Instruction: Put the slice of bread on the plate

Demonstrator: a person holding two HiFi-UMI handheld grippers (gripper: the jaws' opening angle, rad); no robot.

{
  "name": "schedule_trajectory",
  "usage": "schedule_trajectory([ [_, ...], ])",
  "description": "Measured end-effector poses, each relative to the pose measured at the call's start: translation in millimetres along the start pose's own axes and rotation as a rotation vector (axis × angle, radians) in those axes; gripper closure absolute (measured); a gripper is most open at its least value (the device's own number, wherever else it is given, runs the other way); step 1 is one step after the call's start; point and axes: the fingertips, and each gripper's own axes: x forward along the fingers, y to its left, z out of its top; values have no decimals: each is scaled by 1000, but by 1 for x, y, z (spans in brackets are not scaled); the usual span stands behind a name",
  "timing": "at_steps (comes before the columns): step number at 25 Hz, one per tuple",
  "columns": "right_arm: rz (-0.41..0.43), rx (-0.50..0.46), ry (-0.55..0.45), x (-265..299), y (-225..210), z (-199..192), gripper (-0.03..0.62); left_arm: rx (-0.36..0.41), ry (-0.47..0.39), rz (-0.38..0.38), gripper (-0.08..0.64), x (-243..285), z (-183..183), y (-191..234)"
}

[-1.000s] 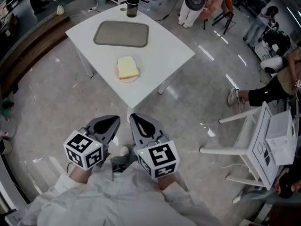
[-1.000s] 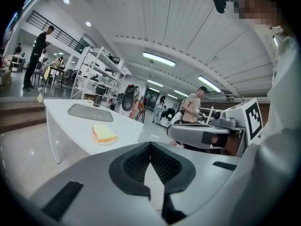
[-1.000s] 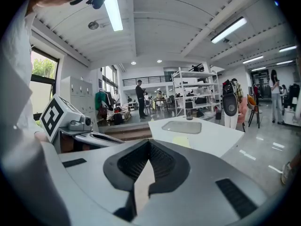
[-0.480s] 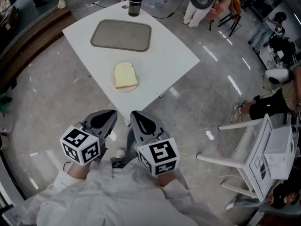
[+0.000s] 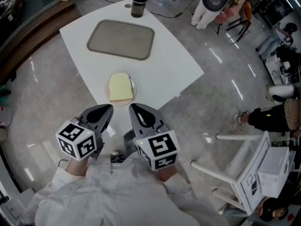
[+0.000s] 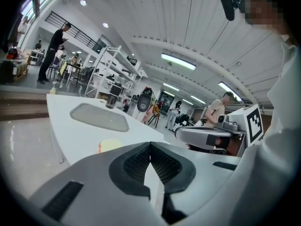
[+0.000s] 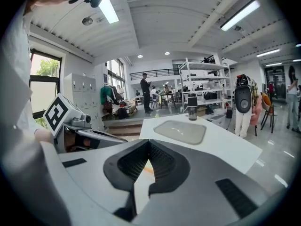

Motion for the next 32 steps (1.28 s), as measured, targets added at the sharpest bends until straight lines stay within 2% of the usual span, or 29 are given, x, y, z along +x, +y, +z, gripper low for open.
schedule_trajectory([
  [9,56,-11,22,24,-50,5,578,-17,-5,76,551,43,14,19],
  [18,120,-19,62,38,-77,-4,578,-38,-7,125,551,74,19,29],
  [26,144,21,100,57,-74,-11,578,-57,14,187,551,64,19,48],
  [32,104,62,129,73,-66,-14,578,-60,66,181,551,51,18,67],
])
